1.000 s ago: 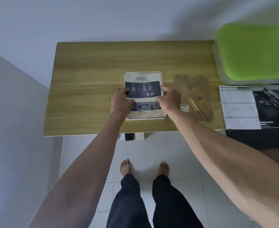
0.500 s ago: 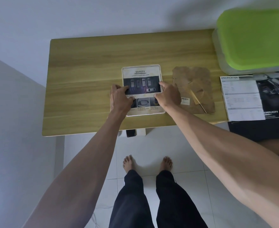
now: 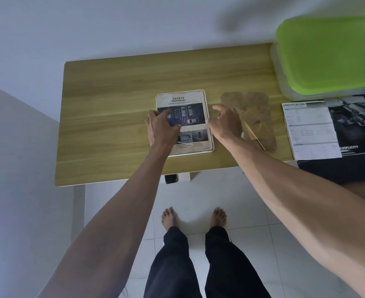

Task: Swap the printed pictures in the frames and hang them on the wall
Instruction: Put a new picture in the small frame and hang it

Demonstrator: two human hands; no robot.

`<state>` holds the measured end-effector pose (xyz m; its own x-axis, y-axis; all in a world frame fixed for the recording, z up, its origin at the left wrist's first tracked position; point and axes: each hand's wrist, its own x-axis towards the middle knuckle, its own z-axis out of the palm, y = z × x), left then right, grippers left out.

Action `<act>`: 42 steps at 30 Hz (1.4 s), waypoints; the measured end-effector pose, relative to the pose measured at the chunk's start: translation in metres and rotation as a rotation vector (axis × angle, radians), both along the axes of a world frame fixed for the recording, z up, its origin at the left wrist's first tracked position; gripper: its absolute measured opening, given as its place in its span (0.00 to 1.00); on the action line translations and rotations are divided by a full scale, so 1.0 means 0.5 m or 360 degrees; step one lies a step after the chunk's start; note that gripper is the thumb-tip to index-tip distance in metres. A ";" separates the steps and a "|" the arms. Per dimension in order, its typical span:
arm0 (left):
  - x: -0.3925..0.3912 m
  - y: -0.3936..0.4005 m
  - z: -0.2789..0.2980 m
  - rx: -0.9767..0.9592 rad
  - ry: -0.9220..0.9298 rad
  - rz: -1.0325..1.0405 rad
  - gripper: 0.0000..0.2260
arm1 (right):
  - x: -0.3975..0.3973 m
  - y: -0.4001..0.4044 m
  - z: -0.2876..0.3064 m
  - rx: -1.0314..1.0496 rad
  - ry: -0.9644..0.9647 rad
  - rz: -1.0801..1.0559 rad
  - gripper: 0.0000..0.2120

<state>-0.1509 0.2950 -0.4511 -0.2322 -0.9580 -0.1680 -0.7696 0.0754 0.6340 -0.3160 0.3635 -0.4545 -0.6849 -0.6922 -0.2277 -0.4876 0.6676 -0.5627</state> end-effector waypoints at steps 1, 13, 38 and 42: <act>-0.021 0.003 0.005 0.0004 0.0022 -0.0021 0.23 | -0.016 0.006 0.008 -0.0024 0.0000 -0.0039 0.24; -0.313 0.110 0.038 0.0430 0.0060 -0.0311 0.20 | -0.252 0.154 0.024 0.0057 -0.0209 -0.0399 0.24; -0.292 0.023 0.023 0.0338 0.0433 0.0134 0.35 | -0.276 0.096 0.067 -0.0216 -0.0514 -0.0276 0.33; -0.180 -0.011 0.040 0.0275 0.0491 0.0208 0.34 | -0.194 0.031 0.081 -0.0259 -0.0536 -0.0115 0.33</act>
